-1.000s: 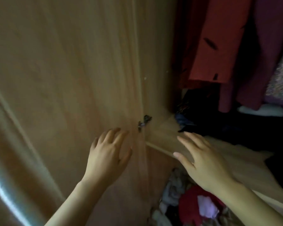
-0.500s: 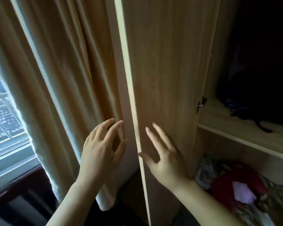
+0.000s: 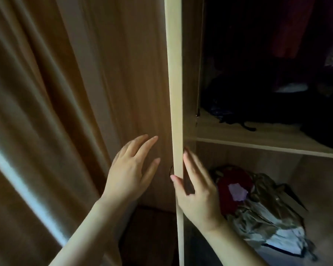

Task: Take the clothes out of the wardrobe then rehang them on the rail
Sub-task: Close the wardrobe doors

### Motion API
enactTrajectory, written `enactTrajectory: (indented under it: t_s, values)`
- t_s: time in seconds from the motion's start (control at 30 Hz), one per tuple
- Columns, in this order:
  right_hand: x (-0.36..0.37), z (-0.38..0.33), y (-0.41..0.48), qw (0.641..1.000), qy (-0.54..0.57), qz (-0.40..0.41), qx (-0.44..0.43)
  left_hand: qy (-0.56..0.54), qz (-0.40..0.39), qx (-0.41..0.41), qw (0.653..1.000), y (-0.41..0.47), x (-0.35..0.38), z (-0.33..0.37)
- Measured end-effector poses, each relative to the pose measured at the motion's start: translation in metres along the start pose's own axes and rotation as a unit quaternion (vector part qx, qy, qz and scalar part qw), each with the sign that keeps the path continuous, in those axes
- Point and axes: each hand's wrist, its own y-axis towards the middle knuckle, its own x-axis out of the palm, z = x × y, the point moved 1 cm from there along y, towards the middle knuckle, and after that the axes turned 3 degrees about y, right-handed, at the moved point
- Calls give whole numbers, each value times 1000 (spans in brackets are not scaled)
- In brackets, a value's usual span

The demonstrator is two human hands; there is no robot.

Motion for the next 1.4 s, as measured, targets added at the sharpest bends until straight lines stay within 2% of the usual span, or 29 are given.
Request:
enactTrajectory:
  t_s: [0.2, 0.47, 0.7, 0.8, 0.93, 1.1, 1.23, 1.4]
  values:
    - [-78, 31, -10, 996, -84, 21, 25, -118, -7, 110, 987, 39, 42, 55]
    - [-172, 117, 7, 985, -143, 50, 88, -146, -8, 218, 965, 93, 117, 149]
    - [-225, 221, 43, 983, -150, 39, 95, -124, -5, 185, 975, 160, 182, 205]
    - [-236, 263, 61, 980, -176, 43, 84, -101, 12, 176, 979, 184, 207, 222]
    - [-243, 309, 81, 987, -135, 29, 82, -59, 58, 159, 984, 208, 243, 234]
    - [-245, 345, 99, 991, -111, 15, 76, -14, 140, 143, 980, 229, 276, 245]
    - [-245, 374, 114, 994, -82, 0, 79, -1, 134, 109, 985, 241, 291, 251]
    - [-239, 404, 126, 995, -72, 20, 67, 22, 148, 81, 985, 256, 301, 258]
